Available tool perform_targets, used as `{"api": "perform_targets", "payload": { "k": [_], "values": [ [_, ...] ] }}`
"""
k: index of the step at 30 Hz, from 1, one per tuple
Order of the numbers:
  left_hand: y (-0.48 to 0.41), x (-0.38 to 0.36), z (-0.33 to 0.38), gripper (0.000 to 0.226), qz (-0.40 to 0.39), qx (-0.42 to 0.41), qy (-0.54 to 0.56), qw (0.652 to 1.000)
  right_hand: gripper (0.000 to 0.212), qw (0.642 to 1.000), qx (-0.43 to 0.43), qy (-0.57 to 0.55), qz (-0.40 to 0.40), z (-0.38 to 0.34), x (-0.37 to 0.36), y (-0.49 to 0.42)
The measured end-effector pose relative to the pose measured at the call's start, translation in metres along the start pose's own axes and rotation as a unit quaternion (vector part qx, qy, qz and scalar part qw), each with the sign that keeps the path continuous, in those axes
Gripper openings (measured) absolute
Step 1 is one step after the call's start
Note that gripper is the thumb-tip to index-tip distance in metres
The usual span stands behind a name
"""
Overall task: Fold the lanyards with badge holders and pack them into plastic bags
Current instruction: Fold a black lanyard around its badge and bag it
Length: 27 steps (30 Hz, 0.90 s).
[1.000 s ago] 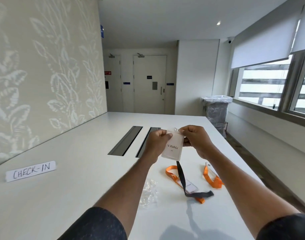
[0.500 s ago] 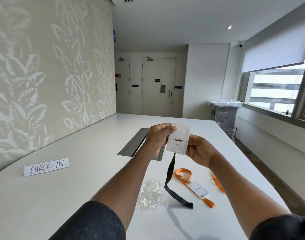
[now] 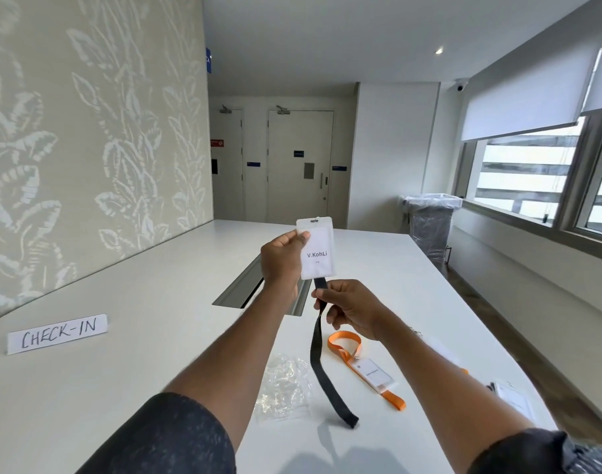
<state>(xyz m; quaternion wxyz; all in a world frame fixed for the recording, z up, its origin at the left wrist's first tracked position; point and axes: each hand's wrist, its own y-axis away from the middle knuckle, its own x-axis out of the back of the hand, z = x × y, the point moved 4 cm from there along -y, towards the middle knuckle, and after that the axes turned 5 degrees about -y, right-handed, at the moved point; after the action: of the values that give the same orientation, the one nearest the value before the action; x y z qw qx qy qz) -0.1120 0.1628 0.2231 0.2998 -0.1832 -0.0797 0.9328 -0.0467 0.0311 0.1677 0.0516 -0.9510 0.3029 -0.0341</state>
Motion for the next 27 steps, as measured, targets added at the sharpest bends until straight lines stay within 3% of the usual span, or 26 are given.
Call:
{"api": "perform_targets", "payload": {
  "k": [2, 8, 12, 16, 19, 27],
  "values": [
    [-0.005, 0.002, -0.005, 0.029, 0.014, -0.021, -0.038, 0.999, 0.032, 1.0, 0.004, 0.02, -0.009, -0.003, 0.0, -0.001],
    [-0.006, 0.004, -0.021, 0.028, 0.001, -0.057, -0.12, 0.991, 0.016, 0.999, 0.012, -0.028, -0.038, -0.014, 0.005, -0.004],
    [-0.001, 0.005, -0.03, 0.027, -0.017, -0.07, -0.158, 0.985, 0.019, 0.997, 0.021, -0.069, -0.037, -0.023, 0.011, -0.007],
    [0.001, 0.006, -0.041, 0.023, -0.067, -0.033, -0.151, 0.986, 0.022, 0.992, 0.044, -0.113, -0.039, -0.034, 0.021, -0.013],
    [0.008, 0.005, -0.044, 0.003, -0.126, -0.027, -0.163, 0.978, 0.015, 0.991, 0.052, -0.114, -0.044, -0.043, 0.031, -0.017],
    [0.02, 0.005, -0.045, 0.009, -0.219, 0.0, -0.141, 0.965, 0.03, 0.995, 0.049, -0.049, -0.073, -0.055, 0.051, -0.018]
  ]
}}
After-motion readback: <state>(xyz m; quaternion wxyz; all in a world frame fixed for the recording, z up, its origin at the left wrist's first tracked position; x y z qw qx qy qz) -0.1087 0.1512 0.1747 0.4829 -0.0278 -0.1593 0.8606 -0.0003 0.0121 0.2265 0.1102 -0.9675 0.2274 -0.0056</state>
